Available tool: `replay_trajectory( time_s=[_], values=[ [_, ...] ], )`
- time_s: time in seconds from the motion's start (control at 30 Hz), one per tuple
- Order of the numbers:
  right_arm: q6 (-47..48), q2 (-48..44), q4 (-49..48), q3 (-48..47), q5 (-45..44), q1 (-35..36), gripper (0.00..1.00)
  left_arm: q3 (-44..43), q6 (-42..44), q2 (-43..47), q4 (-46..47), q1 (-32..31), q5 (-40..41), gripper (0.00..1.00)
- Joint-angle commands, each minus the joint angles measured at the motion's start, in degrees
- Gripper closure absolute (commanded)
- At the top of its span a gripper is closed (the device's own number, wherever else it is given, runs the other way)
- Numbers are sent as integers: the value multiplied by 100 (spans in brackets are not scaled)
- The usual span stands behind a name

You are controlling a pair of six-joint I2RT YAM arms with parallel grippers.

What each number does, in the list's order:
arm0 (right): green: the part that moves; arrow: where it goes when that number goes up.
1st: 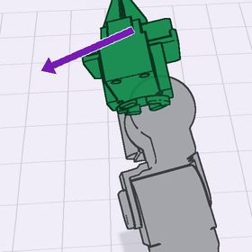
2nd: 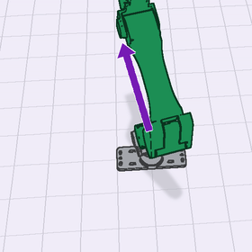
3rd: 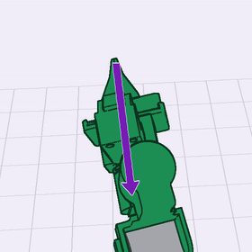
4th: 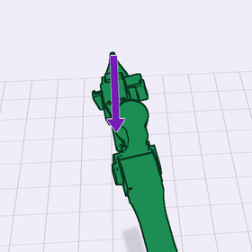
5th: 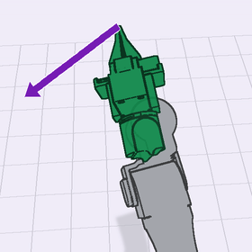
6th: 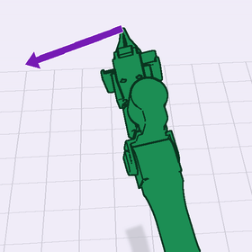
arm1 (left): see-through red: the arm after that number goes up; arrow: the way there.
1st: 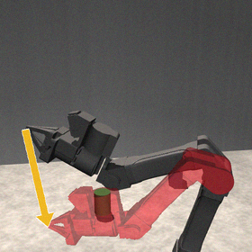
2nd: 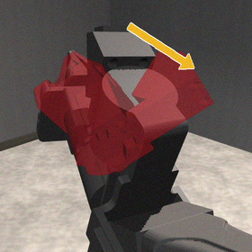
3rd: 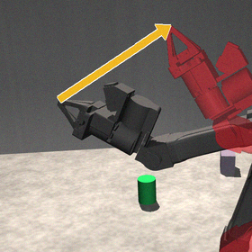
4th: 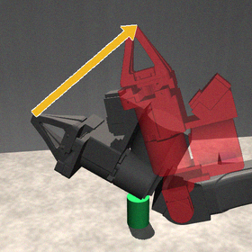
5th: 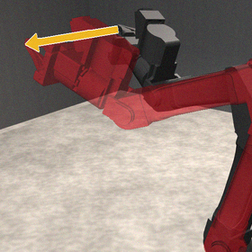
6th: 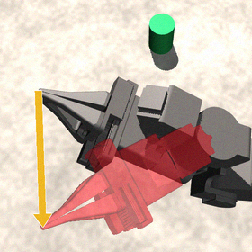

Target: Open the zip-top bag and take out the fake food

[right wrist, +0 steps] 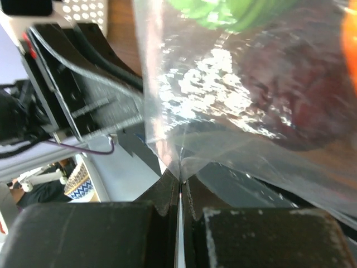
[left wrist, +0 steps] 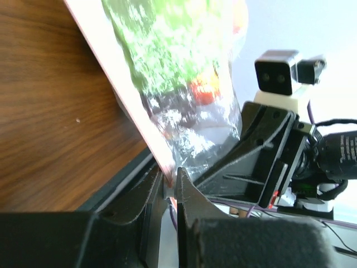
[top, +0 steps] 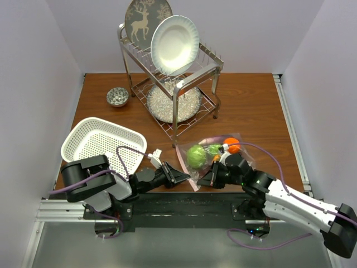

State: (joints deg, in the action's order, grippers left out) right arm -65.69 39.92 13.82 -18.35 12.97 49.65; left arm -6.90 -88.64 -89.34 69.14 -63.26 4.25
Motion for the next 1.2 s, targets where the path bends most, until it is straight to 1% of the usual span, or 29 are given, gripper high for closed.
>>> replay_trajectory(
  time_s=[0.0, 0.27, 0.3, 0.37, 0.43, 0.5, 0.53, 0.7, 0.77, 0.9, 0.93, 1.1, 1.13, 1.17],
  values=[
    [153, -493, 1130, 174, -23, -8, 100, 127, 470, 127, -700, 262, 506, 92],
    [127, -1434, 2597, -2, -84, -8, 100, 22, 901, 619, -1596, 438, 735, 92],
    [127, -1609, 2877, -46, -119, -8, 100, 39, 936, 767, -1675, 447, 752, 92],
    [179, -1715, 3134, -177, -154, -16, 100, 74, 1033, 944, -1948, 482, 875, 92],
    [232, -1830, 3416, -291, -216, -8, 100, 92, 1181, 1304, -2289, 482, 1015, 92],
    [267, -1865, 3521, -345, -234, -17, 100, 14, 1296, 1707, -2632, 482, 1104, 92],
    [293, -1857, 3539, -397, -251, -17, 100, -22, 1401, 1857, -3008, 482, 1226, 92],
    [373, -1690, 3478, -520, -278, -16, 100, -188, 1700, 2788, -3846, 482, 1596, 92],
    [425, -1602, 3346, -573, -243, -16, 100, -381, 1859, 2965, -4329, 482, 1693, 93],
    [583, -1514, 3504, -740, -383, -16, 100, -567, 2078, 3570, -5041, 508, 2044, 94],
    [592, -1514, 3496, -775, -392, -17, 100, -593, 2244, 3677, -5182, 534, 2106, 94],
    [654, -1470, 3486, -837, -401, -16, 100, -1024, 2501, 3986, -5824, 534, 2273, 95],
    [680, -1470, 3495, -880, -427, -8, 100, -1042, 2605, 4012, -5833, 543, 2247, 96],
    [698, -1478, 3530, -907, -453, -8, 100, -1103, 2658, 4021, -5825, 535, 2212, 99]
  ],
)
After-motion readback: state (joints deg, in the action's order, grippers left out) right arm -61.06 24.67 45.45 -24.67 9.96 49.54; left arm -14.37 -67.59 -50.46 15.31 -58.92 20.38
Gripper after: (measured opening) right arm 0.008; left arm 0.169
